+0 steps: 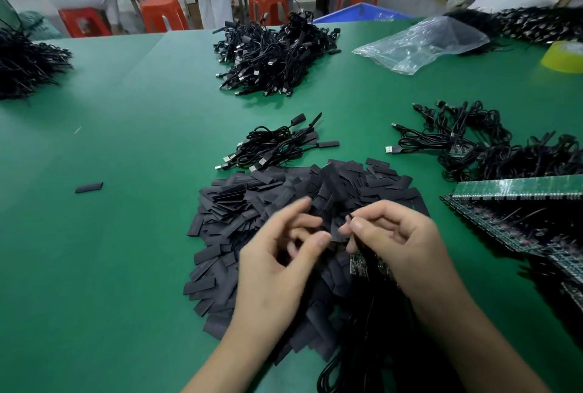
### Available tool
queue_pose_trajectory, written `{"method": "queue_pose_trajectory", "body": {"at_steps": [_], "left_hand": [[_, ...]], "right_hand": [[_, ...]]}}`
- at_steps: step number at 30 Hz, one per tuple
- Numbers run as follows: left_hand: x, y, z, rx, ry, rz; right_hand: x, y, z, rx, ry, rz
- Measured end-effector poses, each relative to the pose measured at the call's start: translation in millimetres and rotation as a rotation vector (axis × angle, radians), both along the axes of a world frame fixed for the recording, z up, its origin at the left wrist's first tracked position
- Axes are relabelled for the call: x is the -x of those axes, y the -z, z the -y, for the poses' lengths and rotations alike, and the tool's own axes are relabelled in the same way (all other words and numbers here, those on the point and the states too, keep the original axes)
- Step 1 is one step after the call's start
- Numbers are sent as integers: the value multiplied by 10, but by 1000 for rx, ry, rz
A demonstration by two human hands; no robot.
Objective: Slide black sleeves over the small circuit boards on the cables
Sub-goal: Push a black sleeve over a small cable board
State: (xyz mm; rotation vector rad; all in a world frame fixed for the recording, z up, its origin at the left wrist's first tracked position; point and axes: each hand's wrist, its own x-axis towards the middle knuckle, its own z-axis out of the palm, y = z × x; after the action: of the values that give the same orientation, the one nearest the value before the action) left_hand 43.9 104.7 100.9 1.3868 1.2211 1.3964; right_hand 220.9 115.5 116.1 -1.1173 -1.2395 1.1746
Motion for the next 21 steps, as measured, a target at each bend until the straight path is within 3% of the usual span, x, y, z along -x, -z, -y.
{"method": "queue_pose_trajectory", "body": {"at_steps": [3, 6, 8, 11, 14, 21], "left_hand": [[-117, -54, 44, -179, 105, -484], [-271, -98, 61, -245, 168, -748], [-346, -121, 65, -227, 218, -777], [-360, -197, 28, -57, 271, -613], [-241, -331, -139, 32, 255, -464], [223, -615, -1119, -51, -132, -765]], "right_hand": [[-15, -31, -29, 107, 50, -303], [-24, -49, -56, 168, 88, -521], [-30, -37, -68, 162, 115, -603], [-64, -16, -101, 126, 139, -645], [-121, -9, -138, 99, 157, -604], [-83, 101, -148, 125, 221, -143]]}}
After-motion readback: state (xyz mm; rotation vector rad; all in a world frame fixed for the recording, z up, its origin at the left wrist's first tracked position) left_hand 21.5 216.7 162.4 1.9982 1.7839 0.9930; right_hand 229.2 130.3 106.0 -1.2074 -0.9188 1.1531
